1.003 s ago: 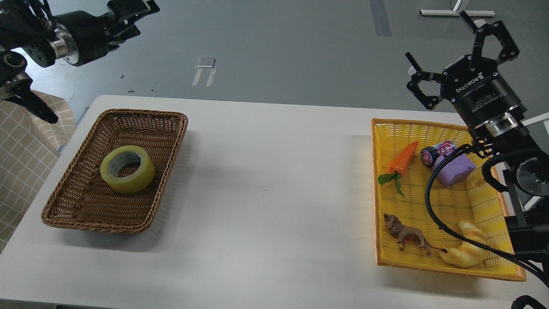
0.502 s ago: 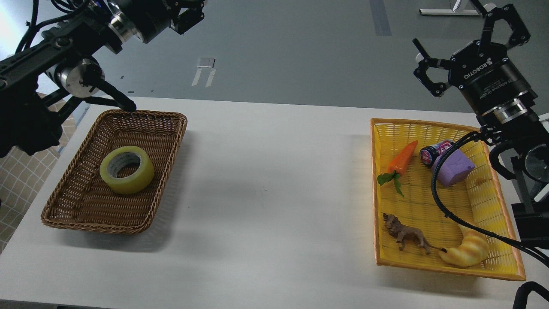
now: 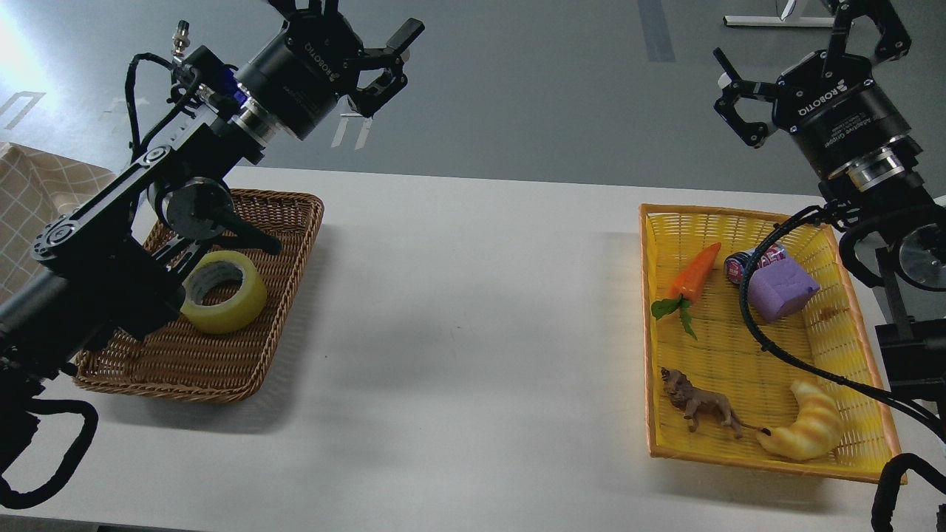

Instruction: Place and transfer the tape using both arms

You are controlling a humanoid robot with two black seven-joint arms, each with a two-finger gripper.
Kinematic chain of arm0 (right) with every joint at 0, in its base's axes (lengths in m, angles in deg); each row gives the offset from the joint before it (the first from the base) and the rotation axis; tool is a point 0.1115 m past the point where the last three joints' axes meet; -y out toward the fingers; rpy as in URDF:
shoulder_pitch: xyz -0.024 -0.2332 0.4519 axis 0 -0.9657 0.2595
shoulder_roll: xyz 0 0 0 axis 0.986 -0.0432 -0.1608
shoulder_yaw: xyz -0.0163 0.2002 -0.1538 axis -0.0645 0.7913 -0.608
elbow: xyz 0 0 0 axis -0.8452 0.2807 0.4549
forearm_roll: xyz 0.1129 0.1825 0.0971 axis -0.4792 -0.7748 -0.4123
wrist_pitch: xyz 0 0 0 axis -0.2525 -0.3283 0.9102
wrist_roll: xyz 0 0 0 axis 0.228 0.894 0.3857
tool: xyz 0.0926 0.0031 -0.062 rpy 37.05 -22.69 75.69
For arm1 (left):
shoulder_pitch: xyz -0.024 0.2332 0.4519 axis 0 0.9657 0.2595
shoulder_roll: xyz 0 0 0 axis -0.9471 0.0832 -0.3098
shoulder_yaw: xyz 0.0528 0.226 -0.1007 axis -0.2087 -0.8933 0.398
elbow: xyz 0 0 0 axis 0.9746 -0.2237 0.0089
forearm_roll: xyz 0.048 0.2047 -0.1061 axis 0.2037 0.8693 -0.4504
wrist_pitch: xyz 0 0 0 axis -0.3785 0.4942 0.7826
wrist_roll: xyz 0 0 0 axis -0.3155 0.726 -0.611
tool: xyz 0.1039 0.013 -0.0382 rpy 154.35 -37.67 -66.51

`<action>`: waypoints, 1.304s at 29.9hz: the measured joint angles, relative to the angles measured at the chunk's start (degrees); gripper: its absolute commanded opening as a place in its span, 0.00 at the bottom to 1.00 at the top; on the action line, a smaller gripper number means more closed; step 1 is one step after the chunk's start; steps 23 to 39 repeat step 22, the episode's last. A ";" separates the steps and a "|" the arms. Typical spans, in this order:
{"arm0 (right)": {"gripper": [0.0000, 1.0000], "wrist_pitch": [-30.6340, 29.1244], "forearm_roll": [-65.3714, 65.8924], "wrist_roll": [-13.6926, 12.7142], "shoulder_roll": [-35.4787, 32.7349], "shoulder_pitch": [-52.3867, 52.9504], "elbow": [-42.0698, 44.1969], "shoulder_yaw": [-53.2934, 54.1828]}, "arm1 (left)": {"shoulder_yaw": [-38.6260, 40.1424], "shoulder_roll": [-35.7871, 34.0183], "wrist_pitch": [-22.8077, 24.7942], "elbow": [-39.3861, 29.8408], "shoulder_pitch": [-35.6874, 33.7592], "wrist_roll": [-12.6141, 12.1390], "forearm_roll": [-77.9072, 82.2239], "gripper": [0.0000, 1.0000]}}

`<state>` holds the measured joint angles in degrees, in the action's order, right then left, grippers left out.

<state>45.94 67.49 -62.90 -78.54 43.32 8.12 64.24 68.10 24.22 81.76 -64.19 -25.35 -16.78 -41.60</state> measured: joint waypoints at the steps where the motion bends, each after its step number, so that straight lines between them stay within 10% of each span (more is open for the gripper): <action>1: 1.00 0.00 0.00 0.00 0.19 -0.06 0.01 0.02 | 0.82 0.71 -0.04 -0.09 0.47 0.00 0.00 0.98; 39: 1.00 0.00 0.01 0.62 7.19 -0.47 0.59 0.48 | 8.82 13.47 -0.15 0.35 5.69 -0.28 0.05 0.98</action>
